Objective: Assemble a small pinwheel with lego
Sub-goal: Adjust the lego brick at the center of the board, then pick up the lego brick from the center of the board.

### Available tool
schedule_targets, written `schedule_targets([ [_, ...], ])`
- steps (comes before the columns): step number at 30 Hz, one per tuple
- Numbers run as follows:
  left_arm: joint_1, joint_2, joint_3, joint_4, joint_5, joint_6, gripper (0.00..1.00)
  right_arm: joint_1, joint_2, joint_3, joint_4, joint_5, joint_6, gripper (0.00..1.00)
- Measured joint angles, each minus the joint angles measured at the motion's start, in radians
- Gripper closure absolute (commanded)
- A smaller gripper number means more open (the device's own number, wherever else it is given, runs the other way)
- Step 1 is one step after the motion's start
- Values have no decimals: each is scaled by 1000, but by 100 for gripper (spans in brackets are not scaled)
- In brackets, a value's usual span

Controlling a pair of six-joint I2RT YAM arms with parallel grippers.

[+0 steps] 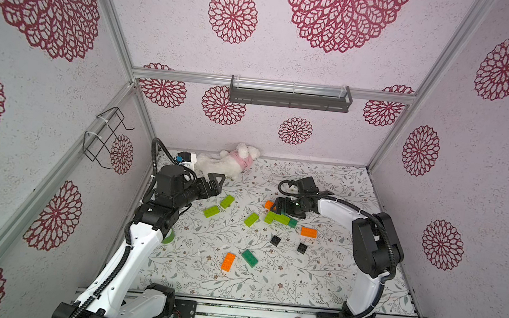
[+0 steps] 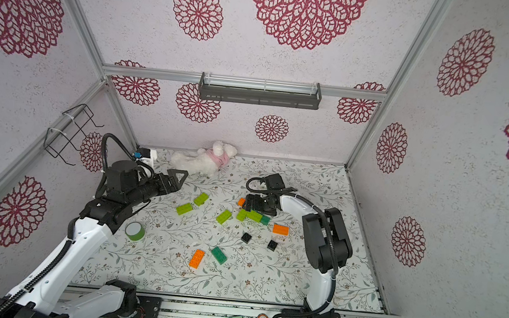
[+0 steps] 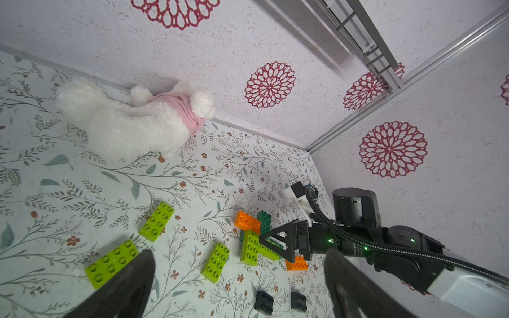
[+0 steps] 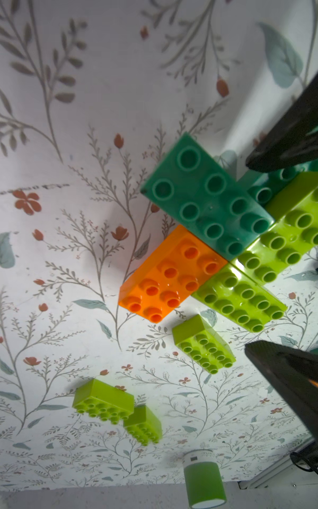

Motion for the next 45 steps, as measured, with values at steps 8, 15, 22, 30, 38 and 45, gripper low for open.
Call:
schedule_targets([
  [8, 1, -9, -45, -76, 9, 79, 3, 55, -40, -79, 7, 3, 69, 1],
  [15, 1, -10, -50, -101, 10, 95, 3, 91, -127, -85, -41, 113, 93, 1],
  [22, -42, -58, -66, -96, -19, 101, 3, 88, -301, -110, -176, 261, 98, 4],
  [30, -83, -77, -96, -69, -36, 78, 3, 87, -515, -280, -321, 360, 226, 19],
  [38, -83, -19, -87, -90, -17, 78, 3, 86, -498, -390, -304, 389, 359, 31],
  [45, -84, 15, -87, -93, 19, 74, 3, 85, -420, -392, -233, 392, 410, 39],
])
